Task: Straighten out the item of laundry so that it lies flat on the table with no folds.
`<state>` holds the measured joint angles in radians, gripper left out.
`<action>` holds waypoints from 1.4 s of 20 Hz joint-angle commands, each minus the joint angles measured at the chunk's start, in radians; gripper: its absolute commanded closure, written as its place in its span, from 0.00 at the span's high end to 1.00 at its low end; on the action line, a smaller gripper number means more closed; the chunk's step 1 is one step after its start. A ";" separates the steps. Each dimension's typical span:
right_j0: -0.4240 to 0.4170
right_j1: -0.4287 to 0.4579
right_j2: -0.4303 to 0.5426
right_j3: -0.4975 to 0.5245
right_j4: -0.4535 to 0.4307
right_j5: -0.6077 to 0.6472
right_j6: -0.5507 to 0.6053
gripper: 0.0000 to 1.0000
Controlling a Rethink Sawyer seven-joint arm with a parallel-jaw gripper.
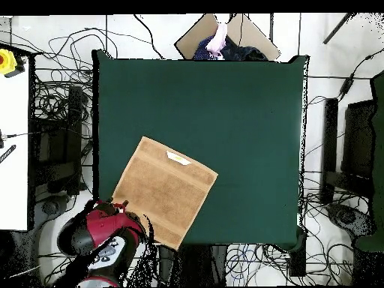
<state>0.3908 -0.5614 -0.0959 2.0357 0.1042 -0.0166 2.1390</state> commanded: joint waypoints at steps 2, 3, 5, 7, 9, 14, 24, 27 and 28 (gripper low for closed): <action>-0.035 -0.200 -0.093 -0.058 0.028 0.462 0.095 1.00; -0.071 -0.223 -0.061 -0.064 0.016 0.499 0.071 1.00; -0.144 -0.259 0.007 -0.071 0.002 0.557 0.025 1.00; -0.200 -0.274 0.060 -0.078 0.007 0.601 -0.011 1.00; -0.236 -0.286 0.091 -0.091 0.005 0.632 -0.037 1.00; -0.283 -0.234 0.098 -0.124 -0.070 0.496 -0.040 1.00; -0.396 -0.187 0.119 -0.170 -0.191 0.427 -0.073 1.00; -0.427 -0.224 0.133 -0.181 -0.203 0.499 -0.096 1.00; -0.440 -0.224 0.141 -0.195 -0.207 0.519 -0.105 1.00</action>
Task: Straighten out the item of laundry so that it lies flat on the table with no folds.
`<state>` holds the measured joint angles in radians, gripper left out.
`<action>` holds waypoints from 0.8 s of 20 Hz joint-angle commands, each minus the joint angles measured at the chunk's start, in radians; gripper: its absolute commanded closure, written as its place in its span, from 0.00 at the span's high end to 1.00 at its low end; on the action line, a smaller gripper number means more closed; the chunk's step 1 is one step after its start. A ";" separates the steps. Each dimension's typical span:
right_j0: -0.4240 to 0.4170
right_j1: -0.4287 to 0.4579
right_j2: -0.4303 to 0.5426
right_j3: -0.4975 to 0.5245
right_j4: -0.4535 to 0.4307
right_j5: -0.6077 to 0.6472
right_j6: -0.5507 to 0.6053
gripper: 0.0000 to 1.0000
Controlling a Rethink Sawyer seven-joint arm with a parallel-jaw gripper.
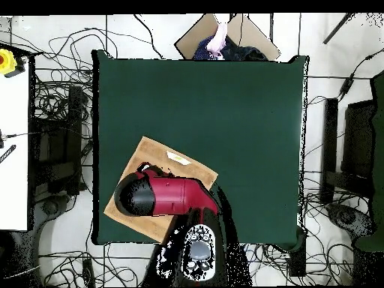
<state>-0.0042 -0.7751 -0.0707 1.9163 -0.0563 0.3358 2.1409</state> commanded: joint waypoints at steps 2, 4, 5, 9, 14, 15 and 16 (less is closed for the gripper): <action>-0.071 -0.003 0.138 -0.097 -0.059 0.185 -0.119 1.00; -0.094 0.019 0.151 -0.109 -0.069 0.169 -0.116 1.00; -0.103 0.034 0.156 -0.116 -0.080 0.155 -0.113 1.00; -0.138 0.101 0.177 -0.153 -0.136 0.148 -0.136 1.00; -0.178 0.124 0.206 -0.167 -0.180 0.132 -0.136 1.00; -0.183 0.121 0.211 -0.173 -0.185 0.146 -0.138 1.00; -0.188 0.117 0.216 -0.178 -0.189 0.159 -0.140 1.00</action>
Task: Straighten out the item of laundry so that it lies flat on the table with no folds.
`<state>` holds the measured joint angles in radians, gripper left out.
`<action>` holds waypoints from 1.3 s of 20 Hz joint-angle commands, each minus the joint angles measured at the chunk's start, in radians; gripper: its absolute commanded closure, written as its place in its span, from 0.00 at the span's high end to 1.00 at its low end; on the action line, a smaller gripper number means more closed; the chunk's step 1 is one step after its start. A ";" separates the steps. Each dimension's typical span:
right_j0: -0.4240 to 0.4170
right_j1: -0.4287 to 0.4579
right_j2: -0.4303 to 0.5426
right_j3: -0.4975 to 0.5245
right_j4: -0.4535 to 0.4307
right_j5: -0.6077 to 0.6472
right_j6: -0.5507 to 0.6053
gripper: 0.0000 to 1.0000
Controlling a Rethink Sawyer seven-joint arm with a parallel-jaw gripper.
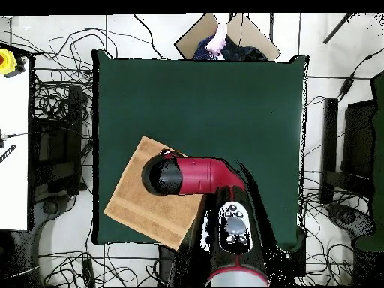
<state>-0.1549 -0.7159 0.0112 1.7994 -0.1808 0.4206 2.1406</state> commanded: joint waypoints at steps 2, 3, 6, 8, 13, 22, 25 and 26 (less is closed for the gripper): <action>-0.048 0.042 0.150 -0.068 -0.065 0.108 -0.145 1.00; -0.054 0.032 0.159 -0.068 -0.066 0.118 -0.149 1.00; -0.069 -0.009 0.179 -0.077 -0.057 0.185 -0.163 1.00; -0.091 -0.027 0.200 -0.096 -0.060 0.242 -0.199 1.00; -0.162 -0.001 0.240 -0.113 -0.108 0.299 -0.265 1.00; -0.305 -0.143 0.369 0.021 -0.160 0.310 -0.373 1.00; -0.333 -0.222 0.407 0.042 -0.122 0.394 -0.407 1.00; -0.343 -0.245 0.418 0.047 -0.110 0.420 -0.421 1.00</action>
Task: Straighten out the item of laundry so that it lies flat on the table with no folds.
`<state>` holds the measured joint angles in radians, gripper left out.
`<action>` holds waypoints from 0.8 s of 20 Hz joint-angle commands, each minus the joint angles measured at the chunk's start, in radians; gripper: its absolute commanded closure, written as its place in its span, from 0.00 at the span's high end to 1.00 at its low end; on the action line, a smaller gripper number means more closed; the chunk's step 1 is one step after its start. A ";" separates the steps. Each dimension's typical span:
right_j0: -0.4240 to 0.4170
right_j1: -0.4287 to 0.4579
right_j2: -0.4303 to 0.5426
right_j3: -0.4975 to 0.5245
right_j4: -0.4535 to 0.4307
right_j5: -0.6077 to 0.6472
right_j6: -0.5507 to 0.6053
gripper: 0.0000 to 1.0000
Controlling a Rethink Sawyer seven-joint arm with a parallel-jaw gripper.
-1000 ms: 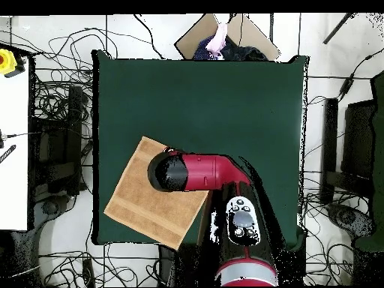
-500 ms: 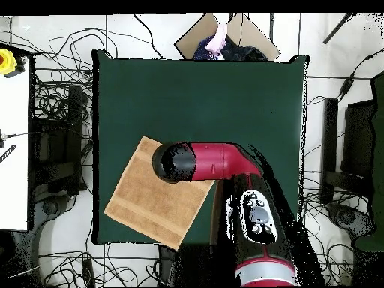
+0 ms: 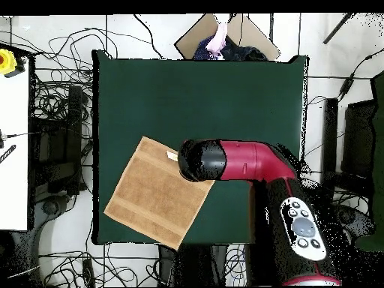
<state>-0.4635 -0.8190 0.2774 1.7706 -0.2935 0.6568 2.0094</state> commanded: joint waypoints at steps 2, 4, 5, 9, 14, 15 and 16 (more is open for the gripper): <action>-0.049 -0.173 0.167 0.076 0.016 0.220 -0.317 1.00; -0.062 -0.185 0.178 0.067 0.018 0.245 -0.343 1.00; -0.067 -0.182 0.182 0.061 0.016 0.250 -0.353 1.00; -0.081 -0.170 0.191 0.029 0.004 0.269 -0.386 1.00; -0.115 -0.139 0.203 -0.014 -0.016 0.283 -0.444 1.00; -0.122 -0.131 0.205 -0.023 -0.022 0.285 -0.455 1.00; -0.128 -0.126 0.207 -0.028 -0.026 0.285 -0.462 1.00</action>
<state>-0.5634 -0.9752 0.3991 1.7638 -0.2954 0.8560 1.7469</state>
